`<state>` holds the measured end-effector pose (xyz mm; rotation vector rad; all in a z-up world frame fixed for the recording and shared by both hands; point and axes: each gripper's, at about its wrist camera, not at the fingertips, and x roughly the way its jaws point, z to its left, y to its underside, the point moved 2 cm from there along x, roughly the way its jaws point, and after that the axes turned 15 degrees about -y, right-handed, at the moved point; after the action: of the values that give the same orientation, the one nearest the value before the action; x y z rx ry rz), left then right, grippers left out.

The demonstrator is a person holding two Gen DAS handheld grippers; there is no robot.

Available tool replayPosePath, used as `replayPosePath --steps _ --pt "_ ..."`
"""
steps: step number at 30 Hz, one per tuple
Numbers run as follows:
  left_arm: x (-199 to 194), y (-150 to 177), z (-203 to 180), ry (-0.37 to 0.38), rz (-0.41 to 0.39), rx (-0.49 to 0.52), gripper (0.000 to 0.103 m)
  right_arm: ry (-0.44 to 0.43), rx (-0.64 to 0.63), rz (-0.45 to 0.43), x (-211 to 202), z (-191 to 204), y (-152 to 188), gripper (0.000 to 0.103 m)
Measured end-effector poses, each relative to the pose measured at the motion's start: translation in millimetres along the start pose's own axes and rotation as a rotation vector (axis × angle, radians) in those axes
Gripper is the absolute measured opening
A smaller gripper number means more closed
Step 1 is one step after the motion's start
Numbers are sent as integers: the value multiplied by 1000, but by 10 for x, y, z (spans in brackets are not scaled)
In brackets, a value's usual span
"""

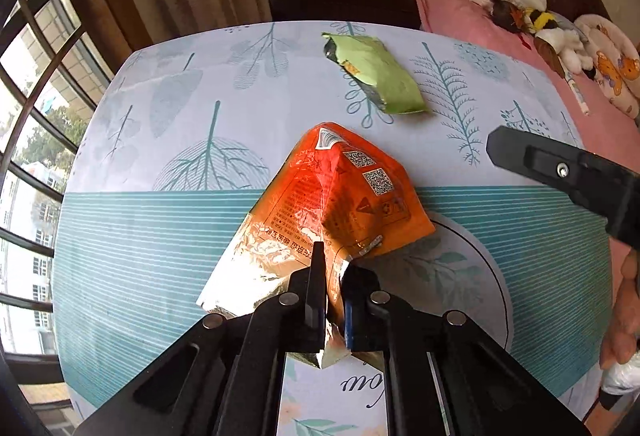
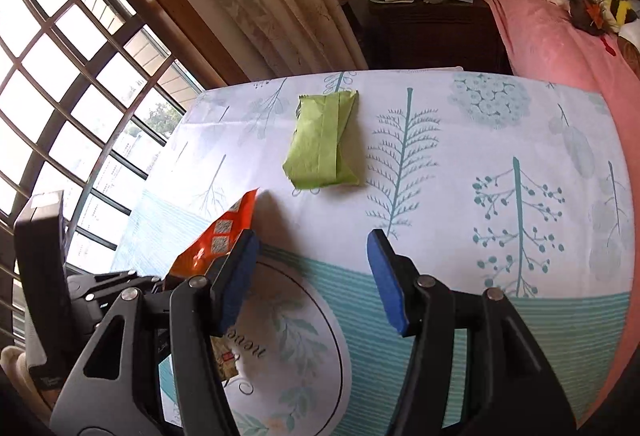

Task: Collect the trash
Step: 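Grasp the orange snack bag with the left tool, then grasp the green packet with the right tool while the left tool holds the orange bag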

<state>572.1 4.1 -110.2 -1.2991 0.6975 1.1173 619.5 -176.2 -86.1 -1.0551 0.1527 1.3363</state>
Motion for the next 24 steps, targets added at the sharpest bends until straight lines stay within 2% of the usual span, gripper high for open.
replayPosePath --steps 7,11,14,15,17,19,24 --pt "-151 40 530 -33 -34 -209 5 46 58 19 583 -157 -424 54" --pt "-220 65 691 -46 -47 -241 5 91 65 34 896 -226 -596 54" --pt "-254 101 804 -43 -46 -265 5 142 7 52 1081 -173 -640 53" --pt "-263 116 837 -45 -46 -273 5 161 -23 66 1133 -128 -638 51" --pt "-258 143 887 -50 -45 -284 5 192 -90 87 1218 -25 -605 36" --pt "-249 184 927 -56 -39 -287 5 215 -140 98 1262 55 -546 27" --pt "-313 320 972 -39 -31 -277 5 170 -135 120 1182 187 -280 17"
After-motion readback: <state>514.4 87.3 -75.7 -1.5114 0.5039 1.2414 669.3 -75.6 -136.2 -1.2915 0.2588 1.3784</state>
